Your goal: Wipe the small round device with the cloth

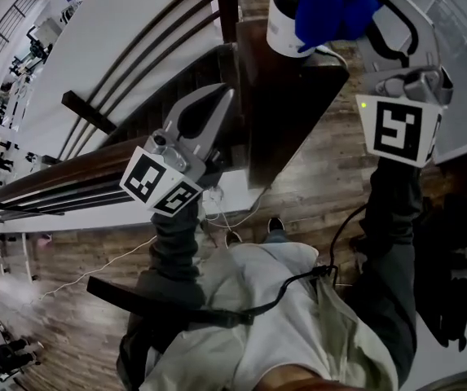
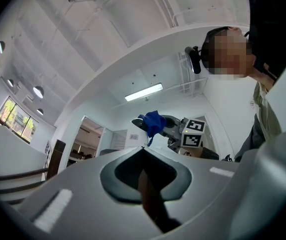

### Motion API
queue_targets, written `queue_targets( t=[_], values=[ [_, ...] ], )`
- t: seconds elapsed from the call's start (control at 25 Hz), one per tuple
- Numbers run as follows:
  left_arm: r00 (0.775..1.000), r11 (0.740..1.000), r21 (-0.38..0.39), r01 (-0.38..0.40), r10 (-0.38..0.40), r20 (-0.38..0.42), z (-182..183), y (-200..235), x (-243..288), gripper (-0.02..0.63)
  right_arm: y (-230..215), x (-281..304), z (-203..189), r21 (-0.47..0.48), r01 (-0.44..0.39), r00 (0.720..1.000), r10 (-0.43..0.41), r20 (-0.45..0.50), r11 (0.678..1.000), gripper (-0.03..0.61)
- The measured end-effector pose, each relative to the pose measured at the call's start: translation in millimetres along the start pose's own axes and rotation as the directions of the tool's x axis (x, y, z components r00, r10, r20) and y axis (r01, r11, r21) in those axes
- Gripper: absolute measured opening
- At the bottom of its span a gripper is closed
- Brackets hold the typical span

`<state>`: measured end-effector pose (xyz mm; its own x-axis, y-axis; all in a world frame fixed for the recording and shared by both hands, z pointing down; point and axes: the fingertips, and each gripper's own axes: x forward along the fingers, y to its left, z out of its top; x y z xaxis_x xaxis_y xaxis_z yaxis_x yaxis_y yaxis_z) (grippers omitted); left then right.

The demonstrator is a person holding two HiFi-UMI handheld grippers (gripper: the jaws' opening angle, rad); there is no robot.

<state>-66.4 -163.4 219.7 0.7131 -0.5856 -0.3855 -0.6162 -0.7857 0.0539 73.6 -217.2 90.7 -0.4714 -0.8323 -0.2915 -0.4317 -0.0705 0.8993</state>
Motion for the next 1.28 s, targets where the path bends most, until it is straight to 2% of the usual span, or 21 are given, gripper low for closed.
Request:
queue_targets(
  t=[0.12, 0.24, 0.48, 0.56, 0.68, 0.72, 0.92, 1.08, 1.16, 1.28],
  values=[
    [1.0, 1.0, -0.008, 0.007, -0.007, -0.005, -6, -1, 1, 0.002, 15, 6, 2, -0.036, -0.022, 1.0, 0.021, -0.023, 0.999, 0.124],
    [1.0, 1.0, -0.01, -0.004, 0.003, -0.014, -9, 3, -2, 0.002, 34, -2, 0, -0.004, -0.03, 0.999, 0.03, -0.014, 1.0, 0.123],
    [1.0, 0.999, -0.028, -0.02, 0.02, -0.016, -10, 8, 0, 0.002, 67, -23, 0, -0.035, -0.186, 0.983, 0.185, -0.016, 0.982, 0.123],
    [1.0, 0.999, -0.036, -0.023, 0.023, -0.02, -13, 7, 2, 0.002, 47, -20, 5, -0.02, -0.152, 0.988, 0.153, 0.022, 0.988, 0.123],
    [0.999, 0.998, -0.057, -0.035, 0.034, -0.024, -21, 6, 0, 0.002, 6, -6, 14, -0.019, -0.035, 0.998, 0.036, 0.054, 0.999, 0.123],
    [0.999, 0.997, -0.064, -0.039, 0.037, -0.026, -25, 7, -2, 0.002, -1, 2, 17, -0.023, -0.02, 0.998, 0.022, 0.056, 1.0, 0.123],
    [0.998, 0.995, -0.076, -0.065, 0.063, -0.027, -30, 7, -19, 0.002, 9, 30, 31, -0.082, -0.056, 0.997, 0.06, 0.046, 0.995, 0.123],
    [0.996, 0.994, -0.067, -0.088, 0.087, -0.027, -26, 5, -30, 0.002, 17, 6, 31, -0.084, -0.038, 0.998, 0.042, 0.044, 0.996, 0.121],
    [0.995, 0.992, -0.073, -0.1, 0.099, -0.022, -28, 7, -33, 0.002, 33, -8, 26, -0.112, -0.071, 0.997, 0.074, 0.023, 0.991, 0.121],
    [0.994, 0.991, -0.084, -0.109, 0.107, -0.025, -30, 6, -36, 0.002, 66, -26, 18, -0.166, -0.193, 0.981, 0.192, -0.026, 0.967, 0.122]
  ],
)
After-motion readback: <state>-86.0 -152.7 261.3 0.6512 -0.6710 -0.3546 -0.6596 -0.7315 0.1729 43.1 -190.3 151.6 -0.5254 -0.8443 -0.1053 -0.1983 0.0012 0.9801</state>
